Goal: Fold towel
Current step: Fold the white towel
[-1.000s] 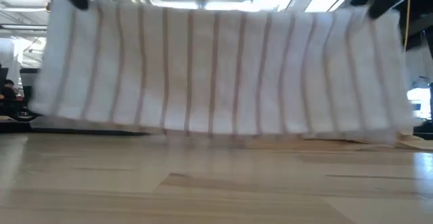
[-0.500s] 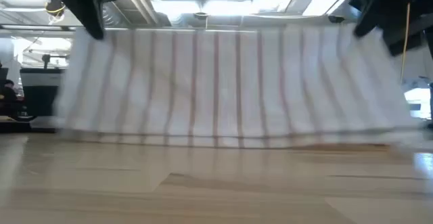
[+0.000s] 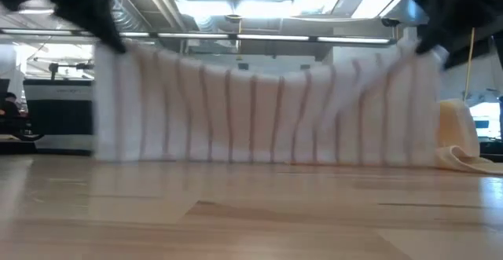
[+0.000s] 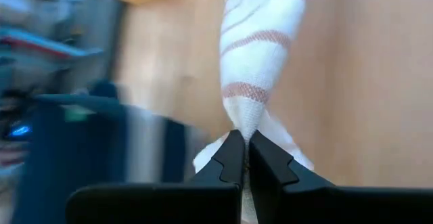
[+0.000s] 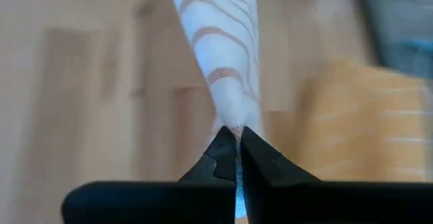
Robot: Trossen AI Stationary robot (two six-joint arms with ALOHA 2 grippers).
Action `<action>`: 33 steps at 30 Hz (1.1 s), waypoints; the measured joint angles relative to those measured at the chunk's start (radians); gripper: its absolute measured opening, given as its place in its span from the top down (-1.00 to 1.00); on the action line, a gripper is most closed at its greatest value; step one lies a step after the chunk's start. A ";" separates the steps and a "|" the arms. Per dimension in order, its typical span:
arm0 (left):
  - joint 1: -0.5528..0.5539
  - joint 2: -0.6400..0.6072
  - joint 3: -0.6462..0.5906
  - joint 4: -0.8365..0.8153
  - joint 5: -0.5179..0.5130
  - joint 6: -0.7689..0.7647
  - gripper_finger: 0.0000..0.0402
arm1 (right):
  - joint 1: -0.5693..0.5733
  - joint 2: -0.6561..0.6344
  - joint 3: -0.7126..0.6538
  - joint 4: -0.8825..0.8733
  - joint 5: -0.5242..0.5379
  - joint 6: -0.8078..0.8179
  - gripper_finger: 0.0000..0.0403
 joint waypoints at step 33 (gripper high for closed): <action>-0.065 0.130 -0.145 0.390 0.569 -0.175 0.74 | 0.089 0.280 -0.151 0.279 -0.560 0.365 0.67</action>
